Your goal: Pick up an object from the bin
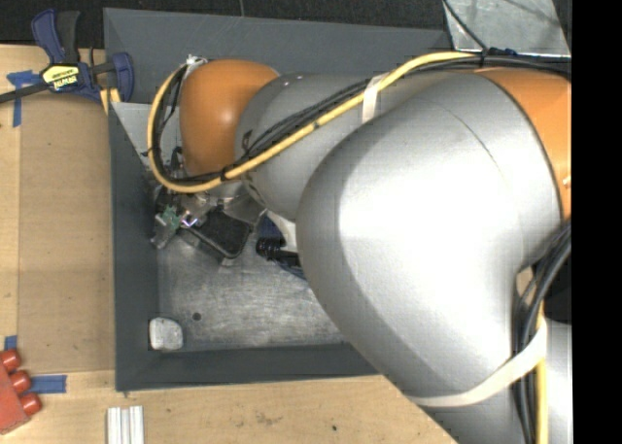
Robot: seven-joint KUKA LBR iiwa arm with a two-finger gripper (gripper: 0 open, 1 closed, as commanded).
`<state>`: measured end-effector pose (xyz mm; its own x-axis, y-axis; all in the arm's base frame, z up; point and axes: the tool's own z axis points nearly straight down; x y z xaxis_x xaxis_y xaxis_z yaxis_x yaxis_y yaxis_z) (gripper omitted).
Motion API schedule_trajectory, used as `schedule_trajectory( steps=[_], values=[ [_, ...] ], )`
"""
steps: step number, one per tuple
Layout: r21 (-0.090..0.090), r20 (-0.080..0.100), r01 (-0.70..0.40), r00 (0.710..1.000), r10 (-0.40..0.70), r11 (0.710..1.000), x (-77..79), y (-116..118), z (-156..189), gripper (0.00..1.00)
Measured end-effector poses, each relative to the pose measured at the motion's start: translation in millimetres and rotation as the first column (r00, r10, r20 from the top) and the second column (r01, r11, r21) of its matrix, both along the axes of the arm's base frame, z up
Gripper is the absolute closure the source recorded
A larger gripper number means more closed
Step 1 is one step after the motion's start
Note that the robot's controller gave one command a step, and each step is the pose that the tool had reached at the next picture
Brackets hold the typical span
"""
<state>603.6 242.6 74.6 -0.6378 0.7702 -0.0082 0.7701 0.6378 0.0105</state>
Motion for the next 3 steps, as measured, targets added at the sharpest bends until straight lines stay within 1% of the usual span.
schedule_trajectory(
  steps=[1,2,3],
  values=[
    [0.005,0.004,-0.004,1.000,0.004,1.000,0.4,3.5,1.8,1.00],
    [-0.001,-0.016,-0.005,1.000,0.005,1.000,0.3,1.8,38.1,1.00],
    [0.000,-0.014,-0.008,1.000,0.008,1.000,0.3,0.7,99.2,1.00]
  ],
)
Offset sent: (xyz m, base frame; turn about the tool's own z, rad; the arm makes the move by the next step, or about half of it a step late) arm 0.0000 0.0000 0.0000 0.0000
